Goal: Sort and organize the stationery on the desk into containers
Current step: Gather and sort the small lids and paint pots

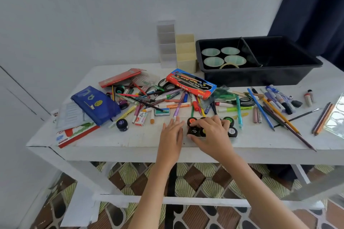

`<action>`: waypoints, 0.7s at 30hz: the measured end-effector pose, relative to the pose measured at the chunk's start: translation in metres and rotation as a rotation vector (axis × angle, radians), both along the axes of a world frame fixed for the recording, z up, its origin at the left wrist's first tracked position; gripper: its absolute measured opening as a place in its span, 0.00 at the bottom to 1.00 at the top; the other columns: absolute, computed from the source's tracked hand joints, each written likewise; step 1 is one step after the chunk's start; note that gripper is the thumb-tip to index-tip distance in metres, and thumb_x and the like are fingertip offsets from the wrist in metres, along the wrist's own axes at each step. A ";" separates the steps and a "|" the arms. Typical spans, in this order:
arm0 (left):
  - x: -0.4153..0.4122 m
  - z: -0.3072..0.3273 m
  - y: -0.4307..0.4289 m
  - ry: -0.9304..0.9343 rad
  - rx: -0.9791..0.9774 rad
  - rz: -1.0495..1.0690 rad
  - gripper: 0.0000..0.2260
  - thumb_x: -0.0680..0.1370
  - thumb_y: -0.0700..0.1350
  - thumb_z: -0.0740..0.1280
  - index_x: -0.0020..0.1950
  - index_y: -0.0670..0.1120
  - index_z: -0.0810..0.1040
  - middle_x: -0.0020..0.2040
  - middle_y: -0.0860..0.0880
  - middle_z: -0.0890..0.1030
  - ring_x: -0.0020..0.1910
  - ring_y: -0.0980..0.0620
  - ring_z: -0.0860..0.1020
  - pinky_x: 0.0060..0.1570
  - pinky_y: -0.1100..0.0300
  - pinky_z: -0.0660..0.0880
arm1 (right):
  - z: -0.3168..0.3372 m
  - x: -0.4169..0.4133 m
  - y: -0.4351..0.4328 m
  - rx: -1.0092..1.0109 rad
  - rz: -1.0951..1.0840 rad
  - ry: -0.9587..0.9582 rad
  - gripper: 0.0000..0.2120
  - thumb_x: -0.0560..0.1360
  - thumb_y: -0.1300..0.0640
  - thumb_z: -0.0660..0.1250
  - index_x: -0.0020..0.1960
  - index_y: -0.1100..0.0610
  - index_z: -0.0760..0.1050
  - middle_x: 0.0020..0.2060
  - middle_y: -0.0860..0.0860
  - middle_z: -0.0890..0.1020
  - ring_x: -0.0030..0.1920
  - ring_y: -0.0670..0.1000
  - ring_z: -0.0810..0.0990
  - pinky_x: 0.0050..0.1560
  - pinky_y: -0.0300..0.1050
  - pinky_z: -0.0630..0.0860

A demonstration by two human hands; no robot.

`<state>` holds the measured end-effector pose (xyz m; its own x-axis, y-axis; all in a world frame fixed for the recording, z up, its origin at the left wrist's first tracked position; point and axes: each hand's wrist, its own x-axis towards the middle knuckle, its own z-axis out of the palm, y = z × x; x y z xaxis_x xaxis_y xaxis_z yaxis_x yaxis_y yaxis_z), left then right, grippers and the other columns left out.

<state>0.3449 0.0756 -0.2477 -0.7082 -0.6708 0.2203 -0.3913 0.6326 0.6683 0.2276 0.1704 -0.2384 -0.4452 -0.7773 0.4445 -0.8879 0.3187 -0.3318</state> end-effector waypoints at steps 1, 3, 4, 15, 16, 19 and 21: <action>0.000 -0.001 0.000 0.001 -0.002 -0.001 0.17 0.82 0.43 0.55 0.71 0.47 0.68 0.74 0.49 0.62 0.75 0.54 0.55 0.71 0.65 0.39 | 0.000 0.000 -0.001 0.015 -0.004 0.023 0.13 0.67 0.44 0.72 0.50 0.47 0.79 0.39 0.45 0.81 0.45 0.52 0.73 0.44 0.44 0.50; 0.000 -0.001 0.000 0.003 -0.006 0.003 0.16 0.82 0.43 0.55 0.70 0.47 0.69 0.74 0.48 0.62 0.75 0.54 0.56 0.71 0.65 0.39 | 0.002 0.002 -0.003 0.058 -0.012 0.072 0.11 0.69 0.44 0.70 0.49 0.47 0.78 0.35 0.45 0.81 0.44 0.52 0.72 0.44 0.46 0.51; -0.001 -0.002 0.000 0.004 -0.010 0.007 0.16 0.82 0.43 0.55 0.70 0.47 0.69 0.74 0.48 0.63 0.75 0.53 0.57 0.71 0.66 0.39 | 0.004 0.003 -0.005 0.081 -0.019 0.092 0.11 0.70 0.44 0.68 0.49 0.47 0.78 0.35 0.45 0.81 0.44 0.52 0.71 0.45 0.47 0.52; -0.002 -0.002 0.001 -0.007 -0.056 0.039 0.15 0.82 0.43 0.54 0.68 0.45 0.71 0.73 0.48 0.64 0.74 0.51 0.58 0.68 0.71 0.37 | 0.026 -0.002 -0.012 0.287 -0.009 0.058 0.13 0.74 0.50 0.60 0.57 0.43 0.77 0.43 0.45 0.82 0.51 0.49 0.67 0.54 0.48 0.51; -0.003 -0.002 0.001 -0.014 -0.064 0.043 0.15 0.83 0.43 0.54 0.68 0.45 0.71 0.73 0.48 0.64 0.75 0.51 0.58 0.68 0.70 0.37 | 0.028 -0.004 -0.013 0.304 -0.002 0.038 0.13 0.75 0.49 0.60 0.57 0.43 0.77 0.43 0.45 0.81 0.52 0.49 0.67 0.54 0.49 0.51; -0.004 -0.003 0.002 -0.025 -0.076 0.060 0.15 0.83 0.44 0.53 0.68 0.46 0.71 0.73 0.48 0.65 0.75 0.51 0.58 0.66 0.71 0.35 | 0.033 -0.006 -0.016 0.358 0.012 0.031 0.11 0.77 0.47 0.60 0.56 0.44 0.76 0.45 0.47 0.80 0.54 0.50 0.68 0.55 0.51 0.53; -0.005 -0.004 0.002 -0.028 -0.081 0.066 0.15 0.83 0.44 0.53 0.67 0.46 0.72 0.73 0.48 0.66 0.74 0.52 0.58 0.66 0.71 0.35 | 0.036 -0.008 -0.019 0.386 0.030 0.026 0.10 0.77 0.49 0.60 0.56 0.45 0.77 0.45 0.47 0.80 0.54 0.51 0.68 0.55 0.51 0.55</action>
